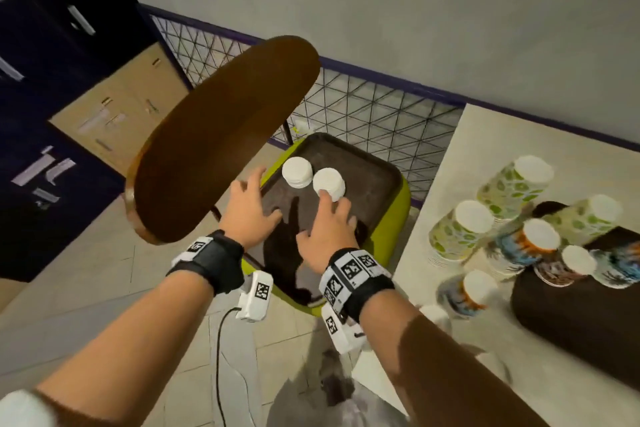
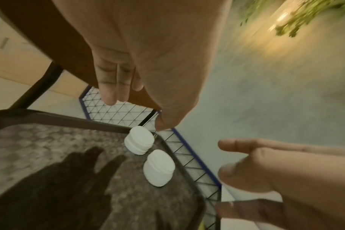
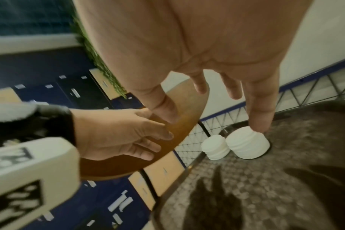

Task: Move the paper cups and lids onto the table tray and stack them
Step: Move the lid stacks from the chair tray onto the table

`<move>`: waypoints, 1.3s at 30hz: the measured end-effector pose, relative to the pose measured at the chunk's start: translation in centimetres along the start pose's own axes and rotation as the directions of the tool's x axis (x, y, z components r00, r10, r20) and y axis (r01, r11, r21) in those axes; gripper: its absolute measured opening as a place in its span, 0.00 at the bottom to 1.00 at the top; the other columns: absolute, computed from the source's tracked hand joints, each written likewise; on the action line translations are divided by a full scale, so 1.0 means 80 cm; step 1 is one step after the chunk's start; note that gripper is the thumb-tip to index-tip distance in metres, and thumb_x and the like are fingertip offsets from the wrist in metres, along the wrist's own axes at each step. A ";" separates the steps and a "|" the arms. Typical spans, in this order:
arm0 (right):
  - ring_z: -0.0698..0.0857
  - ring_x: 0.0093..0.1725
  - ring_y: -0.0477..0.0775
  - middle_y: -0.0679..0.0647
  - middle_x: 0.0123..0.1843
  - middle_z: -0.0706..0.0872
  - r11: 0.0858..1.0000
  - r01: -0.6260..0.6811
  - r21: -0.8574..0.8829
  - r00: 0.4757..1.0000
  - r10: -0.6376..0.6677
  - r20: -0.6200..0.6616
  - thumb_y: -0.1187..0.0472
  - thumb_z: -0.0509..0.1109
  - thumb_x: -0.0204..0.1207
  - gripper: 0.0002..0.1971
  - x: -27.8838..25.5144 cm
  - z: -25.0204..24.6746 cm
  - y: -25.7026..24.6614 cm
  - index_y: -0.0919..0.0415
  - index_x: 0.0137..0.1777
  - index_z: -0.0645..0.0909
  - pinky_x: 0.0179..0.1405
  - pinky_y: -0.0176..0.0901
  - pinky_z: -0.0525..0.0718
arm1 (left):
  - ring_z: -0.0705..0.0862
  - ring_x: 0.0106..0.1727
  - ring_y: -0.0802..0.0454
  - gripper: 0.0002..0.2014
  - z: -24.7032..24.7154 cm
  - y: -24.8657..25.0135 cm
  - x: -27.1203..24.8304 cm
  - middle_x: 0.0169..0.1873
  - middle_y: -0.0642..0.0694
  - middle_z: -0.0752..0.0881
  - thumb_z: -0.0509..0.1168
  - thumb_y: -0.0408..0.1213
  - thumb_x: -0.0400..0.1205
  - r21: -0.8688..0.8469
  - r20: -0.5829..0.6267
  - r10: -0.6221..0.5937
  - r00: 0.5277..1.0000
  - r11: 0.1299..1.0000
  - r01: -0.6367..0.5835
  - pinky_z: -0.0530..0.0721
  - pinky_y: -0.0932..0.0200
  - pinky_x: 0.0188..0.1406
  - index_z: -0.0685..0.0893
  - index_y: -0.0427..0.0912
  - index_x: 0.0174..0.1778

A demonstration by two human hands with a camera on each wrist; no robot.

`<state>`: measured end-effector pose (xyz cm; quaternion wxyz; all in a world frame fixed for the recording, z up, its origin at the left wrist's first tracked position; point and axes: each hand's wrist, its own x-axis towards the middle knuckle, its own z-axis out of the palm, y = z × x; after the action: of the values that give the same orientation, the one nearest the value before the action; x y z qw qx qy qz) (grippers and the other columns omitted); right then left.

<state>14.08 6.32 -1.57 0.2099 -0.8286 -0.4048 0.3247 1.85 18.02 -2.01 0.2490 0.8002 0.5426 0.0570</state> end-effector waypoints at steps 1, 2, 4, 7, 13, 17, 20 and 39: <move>0.65 0.76 0.73 0.61 0.83 0.52 1.000 -0.021 -0.023 0.999 0.020 -0.035 0.56 0.72 0.76 0.43 0.019 0.007 -0.002 0.49 0.85 0.51 0.74 0.62 0.72 | 0.78 0.49 0.50 0.48 0.008 -0.009 0.018 0.77 0.35 0.65 0.77 0.42 0.80 0.006 0.002 -0.010 1.000 1.000 0.010 0.81 0.49 0.67 0.53 0.57 0.90; 0.64 0.76 0.72 0.61 0.84 0.51 0.998 -0.040 -0.042 0.997 0.037 -0.074 0.56 0.73 0.75 0.43 0.038 0.013 -0.002 0.49 0.85 0.51 0.72 0.61 0.73 | 0.79 0.52 0.49 0.50 0.017 -0.017 0.036 0.80 0.35 0.63 0.78 0.42 0.79 0.014 0.010 -0.023 1.000 1.000 0.022 0.83 0.47 0.69 0.52 0.58 0.90; 0.63 0.77 0.72 0.61 0.85 0.48 0.993 -0.086 -0.079 0.987 0.074 -0.144 0.54 0.75 0.74 0.45 0.076 0.026 0.000 0.48 0.85 0.51 0.72 0.63 0.76 | 0.83 0.64 0.42 0.53 0.035 -0.032 0.070 0.83 0.36 0.59 0.80 0.43 0.77 0.030 0.033 -0.034 0.999 0.999 0.033 0.83 0.41 0.73 0.50 0.62 0.89; 0.60 0.79 0.72 0.62 0.87 0.45 0.984 -0.126 -0.123 0.979 0.102 -0.178 0.52 0.76 0.73 0.48 0.126 0.037 0.005 0.45 0.86 0.49 0.71 0.66 0.76 | 0.71 0.82 0.30 0.55 0.058 -0.043 0.111 0.86 0.39 0.55 0.81 0.45 0.74 0.080 0.044 0.011 0.999 0.997 -0.014 0.75 0.34 0.81 0.49 0.62 0.89; 0.59 0.79 0.73 0.62 0.87 0.41 0.973 -0.113 -0.202 0.983 0.079 -0.166 0.50 0.76 0.72 0.49 0.200 0.057 0.017 0.38 0.85 0.47 0.69 0.67 0.75 | 0.57 0.87 0.31 0.55 0.090 -0.042 0.173 0.89 0.40 0.53 0.79 0.48 0.75 0.226 0.106 0.151 0.983 0.959 -0.172 0.66 0.34 0.85 0.48 0.61 0.90; 0.56 0.81 0.75 0.62 0.88 0.38 0.958 -0.094 -0.272 0.992 0.065 -0.112 0.47 0.76 0.74 0.48 0.235 0.067 0.032 0.33 0.85 0.45 0.73 0.69 0.73 | 0.60 0.84 0.33 0.57 0.103 -0.039 0.207 0.89 0.42 0.53 0.79 0.53 0.73 0.360 0.158 0.230 0.960 0.892 -0.273 0.71 0.36 0.82 0.46 0.62 0.90; 0.54 0.82 0.75 0.63 0.88 0.41 0.937 -0.066 -0.343 0.997 0.047 -0.063 0.44 0.73 0.76 0.46 0.252 0.075 0.044 0.34 0.85 0.46 0.74 0.69 0.71 | 0.58 0.86 0.33 0.58 0.113 -0.034 0.226 0.89 0.40 0.53 0.78 0.57 0.73 0.431 0.231 0.244 0.942 0.842 -0.323 0.71 0.33 0.82 0.43 0.64 0.89; 0.66 0.68 0.67 0.62 0.72 0.64 0.879 -0.033 -0.475 0.995 -0.015 -0.097 0.54 0.74 0.77 0.34 0.260 0.086 0.067 0.43 0.79 0.61 0.62 0.58 0.78 | 0.70 0.71 0.37 0.39 0.137 -0.041 0.249 0.71 0.36 0.69 0.65 0.60 0.85 0.426 0.405 0.278 0.871 0.786 -0.449 0.76 0.43 0.71 0.55 0.54 0.87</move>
<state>21.68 20.54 -17.34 0.0180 -0.8716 -0.4574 0.1752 11.13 33.10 -16.57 0.0986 0.9255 0.3235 -0.1707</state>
